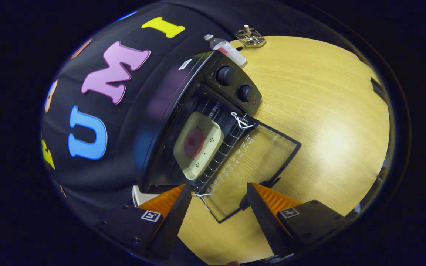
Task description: Open the toaster oven, put the food inside, and close the toaster oven door.
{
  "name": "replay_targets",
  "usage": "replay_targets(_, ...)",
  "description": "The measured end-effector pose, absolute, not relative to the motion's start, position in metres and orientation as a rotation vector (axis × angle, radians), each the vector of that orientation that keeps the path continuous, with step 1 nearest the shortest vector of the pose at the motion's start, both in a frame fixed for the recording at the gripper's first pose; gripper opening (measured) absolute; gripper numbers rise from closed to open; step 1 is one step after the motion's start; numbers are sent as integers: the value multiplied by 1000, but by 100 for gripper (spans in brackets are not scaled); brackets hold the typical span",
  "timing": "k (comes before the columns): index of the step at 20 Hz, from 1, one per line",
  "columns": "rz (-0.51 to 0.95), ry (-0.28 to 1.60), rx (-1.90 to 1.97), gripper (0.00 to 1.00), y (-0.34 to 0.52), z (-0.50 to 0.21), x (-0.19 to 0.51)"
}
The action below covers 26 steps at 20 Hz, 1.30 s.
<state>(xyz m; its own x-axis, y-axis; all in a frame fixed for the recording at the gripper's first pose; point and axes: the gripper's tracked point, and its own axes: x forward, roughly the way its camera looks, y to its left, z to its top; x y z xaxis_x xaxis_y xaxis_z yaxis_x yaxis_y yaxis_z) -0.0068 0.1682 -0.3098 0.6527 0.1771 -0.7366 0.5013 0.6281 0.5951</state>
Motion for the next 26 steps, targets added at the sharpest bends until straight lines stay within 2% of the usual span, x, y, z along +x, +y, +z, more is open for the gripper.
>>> replay_targets(5, 15, 847, 328, 99, 160, -313, -44)
replay_targets(9, 89, 891, 172, 99, 171, -337, -66)
replay_targets(16, 102, 971, 35, 99, 190, -400, -73)
replay_targets(26, 25, 1000, 8, 100, 189, -428, -48)
